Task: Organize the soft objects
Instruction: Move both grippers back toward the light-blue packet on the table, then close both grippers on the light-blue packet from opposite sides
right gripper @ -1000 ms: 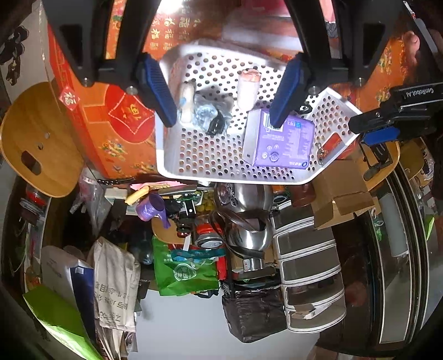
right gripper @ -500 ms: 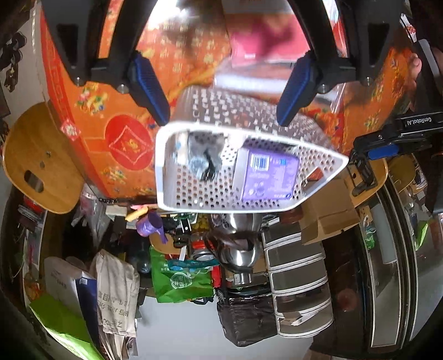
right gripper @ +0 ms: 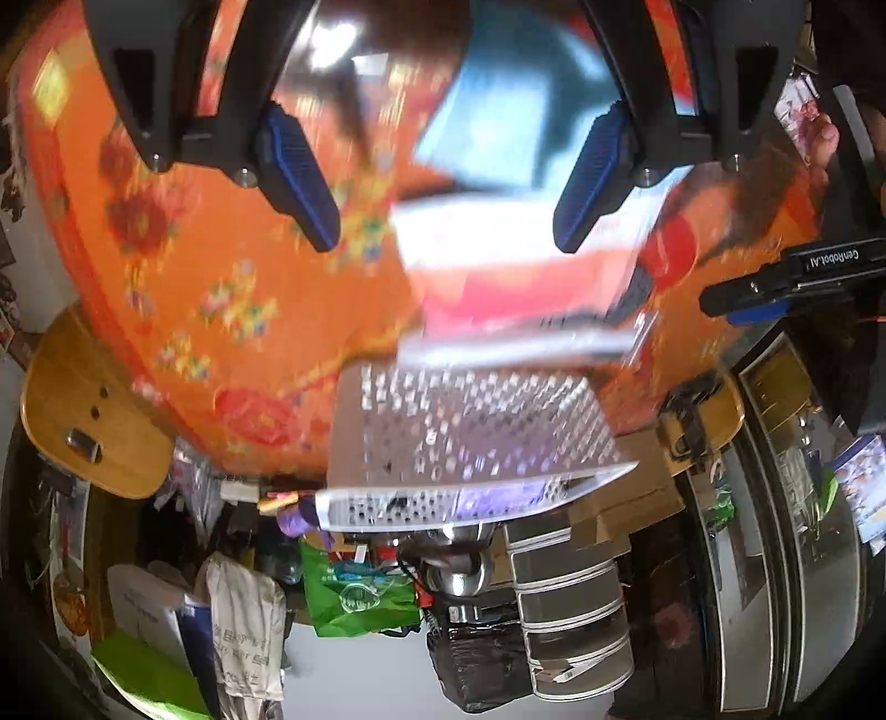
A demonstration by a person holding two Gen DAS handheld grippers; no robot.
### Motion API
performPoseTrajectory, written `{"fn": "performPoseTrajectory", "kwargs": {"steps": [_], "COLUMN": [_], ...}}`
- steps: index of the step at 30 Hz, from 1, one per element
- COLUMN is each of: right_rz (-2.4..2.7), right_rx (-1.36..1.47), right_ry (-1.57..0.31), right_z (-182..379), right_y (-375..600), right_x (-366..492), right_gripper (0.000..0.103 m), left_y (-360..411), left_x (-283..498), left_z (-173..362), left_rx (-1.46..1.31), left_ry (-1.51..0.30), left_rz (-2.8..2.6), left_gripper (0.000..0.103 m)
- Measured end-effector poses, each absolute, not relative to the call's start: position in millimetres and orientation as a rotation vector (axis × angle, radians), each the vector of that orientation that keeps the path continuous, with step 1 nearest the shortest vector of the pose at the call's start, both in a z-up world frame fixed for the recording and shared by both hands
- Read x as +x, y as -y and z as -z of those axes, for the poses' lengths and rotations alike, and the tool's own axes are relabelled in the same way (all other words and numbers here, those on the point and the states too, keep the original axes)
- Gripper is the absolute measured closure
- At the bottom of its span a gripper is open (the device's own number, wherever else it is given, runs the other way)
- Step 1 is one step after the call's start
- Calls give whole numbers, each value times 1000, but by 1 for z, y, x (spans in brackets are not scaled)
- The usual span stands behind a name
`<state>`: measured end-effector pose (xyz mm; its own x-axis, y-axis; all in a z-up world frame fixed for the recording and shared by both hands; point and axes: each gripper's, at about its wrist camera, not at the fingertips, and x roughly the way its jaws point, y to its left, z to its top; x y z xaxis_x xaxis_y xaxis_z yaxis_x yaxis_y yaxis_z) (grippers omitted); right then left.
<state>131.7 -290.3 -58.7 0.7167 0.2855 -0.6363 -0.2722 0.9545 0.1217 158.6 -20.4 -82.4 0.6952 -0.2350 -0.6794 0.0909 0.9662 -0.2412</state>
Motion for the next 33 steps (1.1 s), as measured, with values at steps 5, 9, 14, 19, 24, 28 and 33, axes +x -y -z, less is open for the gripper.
{"fn": "performPoseTrajectory", "kwargs": {"steps": [5,9,14,19,24,28,33], "right_rz": [-325,-372,-424,-430,-433,-433,-423], "right_rx": [51,74,82,44,35,29,20], "right_ry": [-705,-707,-722,-692,-678,-670,-656], "right_z": [80,96,109,112,113,113,114], "right_y": [290,286,280,273,275,278,279], "right_x": [95,75,74,71,70,70,67], "right_gripper": [24,24,24,24,24,24,24], "left_y": [30,44,63,74,81,84,82], "left_x": [122,101,97,99,96,94,90], "left_z": [108,117,129,130,135,136,137], "left_rx": [-215,-187,-157,-138,-124,-95,-90], "left_ry": [-792,-778,-785,-771,-754,-736,-728], "left_rz": [209,242,295,329,363,370,356], "left_gripper": [23,23,23,22,21,20,20]}}
